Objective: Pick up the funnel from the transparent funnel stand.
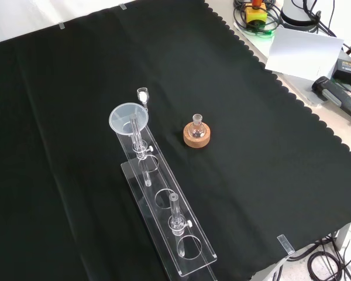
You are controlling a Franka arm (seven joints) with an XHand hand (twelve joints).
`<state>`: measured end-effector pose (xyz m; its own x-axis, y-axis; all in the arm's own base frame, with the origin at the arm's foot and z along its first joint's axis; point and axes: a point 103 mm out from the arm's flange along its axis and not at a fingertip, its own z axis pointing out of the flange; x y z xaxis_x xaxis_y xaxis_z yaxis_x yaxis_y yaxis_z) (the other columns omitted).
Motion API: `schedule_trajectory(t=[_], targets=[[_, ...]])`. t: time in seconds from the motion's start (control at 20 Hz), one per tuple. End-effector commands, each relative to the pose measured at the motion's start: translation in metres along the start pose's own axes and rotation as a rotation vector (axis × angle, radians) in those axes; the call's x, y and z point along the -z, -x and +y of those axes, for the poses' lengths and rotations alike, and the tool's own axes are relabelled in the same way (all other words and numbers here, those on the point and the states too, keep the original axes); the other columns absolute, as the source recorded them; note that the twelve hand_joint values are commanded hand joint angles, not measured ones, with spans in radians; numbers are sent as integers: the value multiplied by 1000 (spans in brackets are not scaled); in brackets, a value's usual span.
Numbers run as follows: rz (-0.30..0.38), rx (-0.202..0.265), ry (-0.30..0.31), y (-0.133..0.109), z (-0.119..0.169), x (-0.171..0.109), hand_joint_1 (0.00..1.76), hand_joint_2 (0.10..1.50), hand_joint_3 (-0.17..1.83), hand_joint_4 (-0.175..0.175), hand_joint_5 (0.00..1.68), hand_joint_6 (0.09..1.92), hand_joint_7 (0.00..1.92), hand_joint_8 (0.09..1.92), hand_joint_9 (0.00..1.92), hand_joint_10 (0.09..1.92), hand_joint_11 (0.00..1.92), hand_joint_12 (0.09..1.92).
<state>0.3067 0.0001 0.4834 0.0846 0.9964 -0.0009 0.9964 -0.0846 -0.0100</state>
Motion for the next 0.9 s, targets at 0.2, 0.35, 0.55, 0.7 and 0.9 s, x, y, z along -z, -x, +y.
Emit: schedule_trajectory(t=[0.2,0.35,0.55,0.7,0.9], targets=[[-6,1,-24,-3,2,-5,188,603,270,51,0,87,21,455,26,729,14,1576],[-6,7,-35,-1,3,-5,173,609,209,53,0,87,2,327,2,578,1,1515],[-22,17,-39,0,5,-6,149,604,147,64,0,87,0,87,0,111,0,1332],[-25,36,-15,-3,11,-8,145,606,126,66,0,87,0,87,0,87,0,1260],[-30,55,-59,-12,27,-15,155,619,85,68,0,87,0,87,0,87,0,621]])
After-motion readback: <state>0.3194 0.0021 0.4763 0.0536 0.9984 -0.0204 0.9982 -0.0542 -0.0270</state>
